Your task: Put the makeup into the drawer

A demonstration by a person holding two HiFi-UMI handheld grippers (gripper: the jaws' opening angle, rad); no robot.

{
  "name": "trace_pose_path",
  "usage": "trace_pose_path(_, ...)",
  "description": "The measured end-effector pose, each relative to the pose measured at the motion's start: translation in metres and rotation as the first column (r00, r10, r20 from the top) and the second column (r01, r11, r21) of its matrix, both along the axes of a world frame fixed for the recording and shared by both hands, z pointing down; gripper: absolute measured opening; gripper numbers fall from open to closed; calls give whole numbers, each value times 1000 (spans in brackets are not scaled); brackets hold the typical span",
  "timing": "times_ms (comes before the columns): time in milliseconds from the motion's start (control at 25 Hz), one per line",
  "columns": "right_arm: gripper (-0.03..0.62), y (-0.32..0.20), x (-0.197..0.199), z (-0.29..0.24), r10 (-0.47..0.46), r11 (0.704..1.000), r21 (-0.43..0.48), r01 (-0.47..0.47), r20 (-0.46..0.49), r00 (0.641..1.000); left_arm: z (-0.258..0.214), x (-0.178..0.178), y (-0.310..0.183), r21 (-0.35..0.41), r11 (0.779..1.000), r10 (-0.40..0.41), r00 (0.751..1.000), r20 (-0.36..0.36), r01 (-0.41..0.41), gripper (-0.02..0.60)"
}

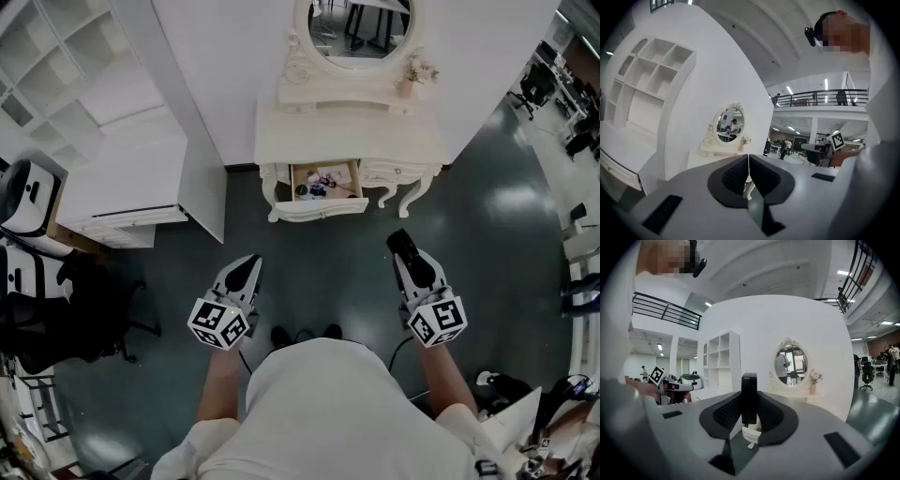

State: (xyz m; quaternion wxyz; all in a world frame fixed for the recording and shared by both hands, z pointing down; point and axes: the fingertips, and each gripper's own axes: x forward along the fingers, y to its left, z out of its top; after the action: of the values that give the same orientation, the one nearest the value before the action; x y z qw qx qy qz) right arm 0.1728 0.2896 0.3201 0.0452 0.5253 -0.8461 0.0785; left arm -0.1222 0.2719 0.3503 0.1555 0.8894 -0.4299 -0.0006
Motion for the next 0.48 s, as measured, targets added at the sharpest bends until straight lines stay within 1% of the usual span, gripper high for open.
trace_pose_path(480,106,-1,13,0,-10,1000,6,10,12,1000,1,10,2,0,1000,-22,1000,2,22,20)
